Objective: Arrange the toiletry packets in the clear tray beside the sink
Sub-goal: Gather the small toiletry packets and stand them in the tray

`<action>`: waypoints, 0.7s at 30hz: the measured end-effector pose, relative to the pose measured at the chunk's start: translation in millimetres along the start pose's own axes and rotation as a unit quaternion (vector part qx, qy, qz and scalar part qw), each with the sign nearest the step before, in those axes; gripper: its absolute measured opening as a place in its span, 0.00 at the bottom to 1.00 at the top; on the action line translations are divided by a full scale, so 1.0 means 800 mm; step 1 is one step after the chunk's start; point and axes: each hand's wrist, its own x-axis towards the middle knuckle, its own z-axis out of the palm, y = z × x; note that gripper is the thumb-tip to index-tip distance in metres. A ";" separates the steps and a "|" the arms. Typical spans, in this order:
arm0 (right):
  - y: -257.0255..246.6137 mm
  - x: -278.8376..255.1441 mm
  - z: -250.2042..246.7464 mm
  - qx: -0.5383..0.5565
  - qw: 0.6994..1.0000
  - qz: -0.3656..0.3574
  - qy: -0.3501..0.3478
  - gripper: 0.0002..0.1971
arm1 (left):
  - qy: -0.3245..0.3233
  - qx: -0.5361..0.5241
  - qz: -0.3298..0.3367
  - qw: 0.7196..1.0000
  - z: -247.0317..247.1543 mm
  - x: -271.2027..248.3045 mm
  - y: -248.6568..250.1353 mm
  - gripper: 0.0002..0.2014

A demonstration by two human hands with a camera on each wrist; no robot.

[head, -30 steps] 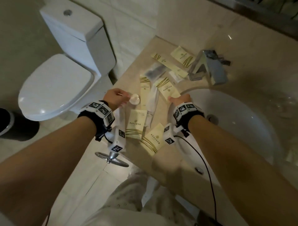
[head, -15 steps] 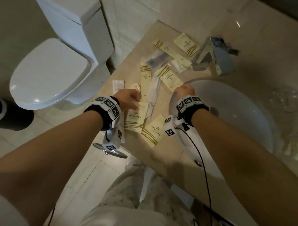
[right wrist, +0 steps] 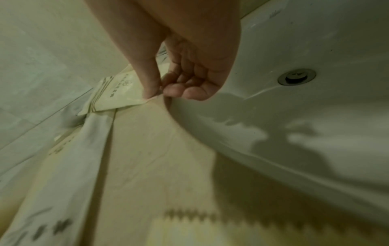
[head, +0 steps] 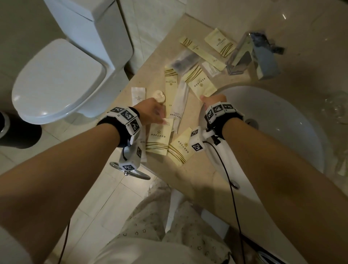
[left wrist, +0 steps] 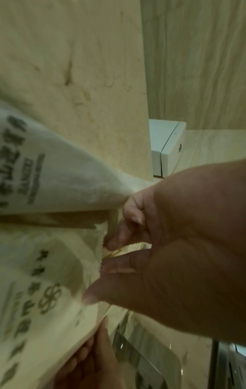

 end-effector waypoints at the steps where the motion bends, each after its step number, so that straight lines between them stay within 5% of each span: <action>1: 0.001 0.003 0.000 -0.013 1.000 -0.010 -0.001 0.16 | 0.003 0.003 0.009 1.000 0.002 0.001 -0.002 0.10; 6: -0.004 0.001 0.002 -0.009 0.999 -0.014 0.028 0.05 | 0.006 -0.057 0.036 0.998 -0.004 0.000 -0.002 0.04; 9: -0.011 0.004 0.004 0.017 0.995 -0.027 0.099 0.31 | 0.020 -0.143 0.054 0.988 -0.018 0.000 0.004 0.06; 11: -0.014 0.003 0.005 -0.076 0.985 -0.090 0.128 0.35 | 0.043 -0.226 0.054 0.972 -0.027 -0.003 0.009 0.08; 15: -0.014 0.012 0.001 -0.211 0.960 -0.151 0.108 0.28 | 0.102 -0.316 0.037 0.943 -0.034 0.000 0.014 0.10; 21: -0.020 0.013 -0.007 -0.182 0.974 -0.118 0.062 0.25 | 0.171 -0.316 -0.012 0.933 -0.033 0.010 0.010 0.12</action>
